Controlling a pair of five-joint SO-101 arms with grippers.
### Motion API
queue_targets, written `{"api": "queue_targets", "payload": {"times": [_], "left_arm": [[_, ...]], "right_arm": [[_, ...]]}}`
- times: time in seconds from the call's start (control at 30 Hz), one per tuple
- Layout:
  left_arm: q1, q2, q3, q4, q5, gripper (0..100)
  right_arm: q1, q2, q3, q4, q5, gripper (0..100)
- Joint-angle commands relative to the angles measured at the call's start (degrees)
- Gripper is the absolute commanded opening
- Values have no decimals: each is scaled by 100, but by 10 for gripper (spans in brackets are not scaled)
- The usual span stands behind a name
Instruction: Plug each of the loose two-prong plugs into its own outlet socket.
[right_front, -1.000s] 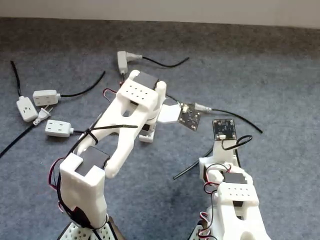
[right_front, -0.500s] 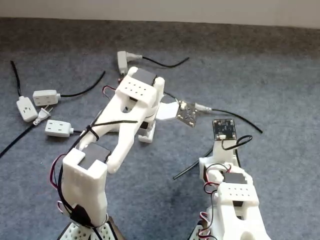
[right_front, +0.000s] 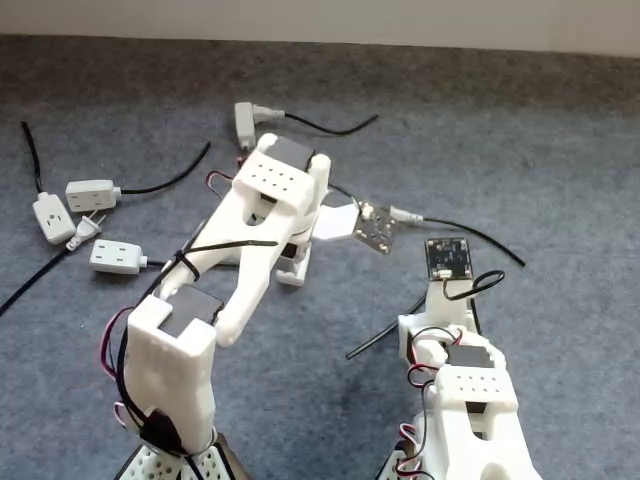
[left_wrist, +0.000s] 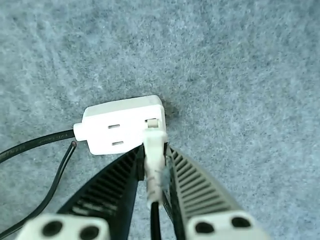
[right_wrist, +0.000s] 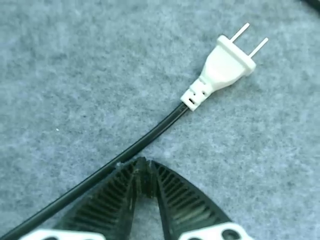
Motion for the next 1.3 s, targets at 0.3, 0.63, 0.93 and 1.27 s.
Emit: {"api": "queue_targets", "payload": {"times": [0.3, 0.63, 0.93, 1.27], "left_arm": [[48, 1692, -1226, 571, -642, 6], [-48, 1736, -1279, 607, -88, 15], [-251, 558, -1270, 765, 826, 253], [-488, -84, -1974, 730, 1011, 252]], "right_arm": [[-48, -75, -4, -101, 88, 7], [-48, -75, -4, -101, 88, 7], [-48, -75, -4, -101, 88, 7], [-48, -75, -4, -101, 88, 7]]}}
